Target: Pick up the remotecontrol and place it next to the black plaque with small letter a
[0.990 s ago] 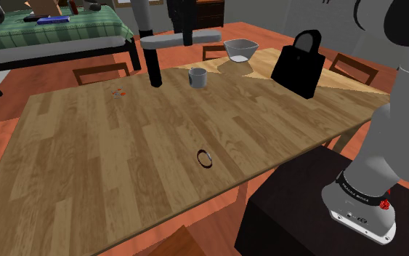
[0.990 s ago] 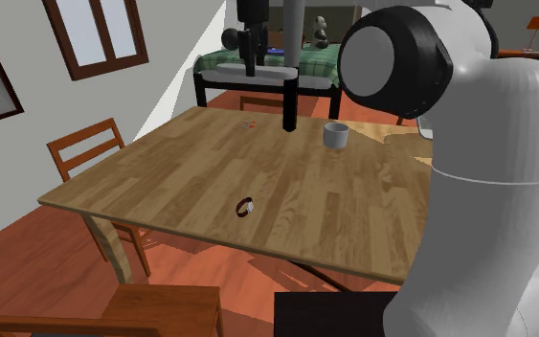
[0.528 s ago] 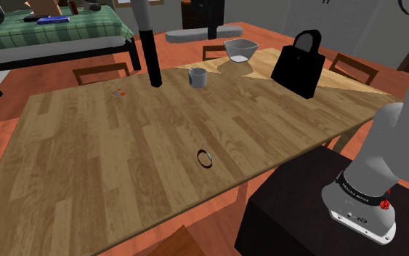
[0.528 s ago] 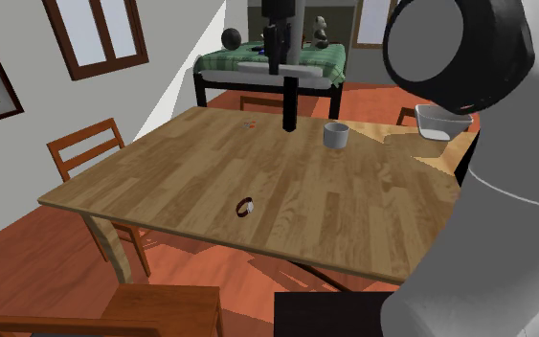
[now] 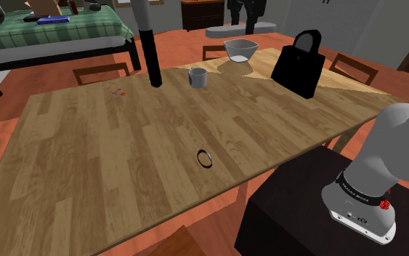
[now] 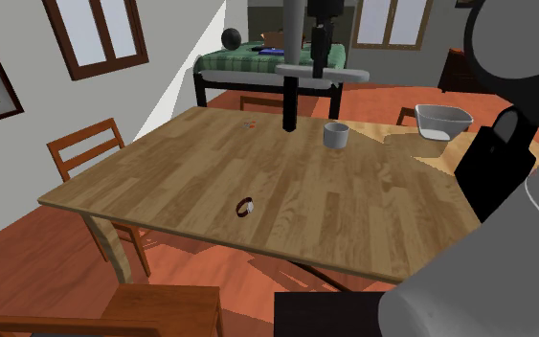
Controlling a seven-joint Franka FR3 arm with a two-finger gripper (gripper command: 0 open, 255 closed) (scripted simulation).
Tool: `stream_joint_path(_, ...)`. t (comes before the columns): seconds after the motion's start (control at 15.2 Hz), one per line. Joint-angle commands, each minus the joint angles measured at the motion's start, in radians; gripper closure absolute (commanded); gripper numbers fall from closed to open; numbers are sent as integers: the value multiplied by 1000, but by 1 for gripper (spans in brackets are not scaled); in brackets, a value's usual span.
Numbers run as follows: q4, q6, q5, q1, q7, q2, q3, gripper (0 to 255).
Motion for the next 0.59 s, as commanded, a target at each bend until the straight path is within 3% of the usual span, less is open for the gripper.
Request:
stream_joint_path(0.0, -64, 7, -3, -14, -38, -58, -23, 255)
stream_joint_path(0.53, -231, -4, -45, -68, -197, -241, -129, 255)
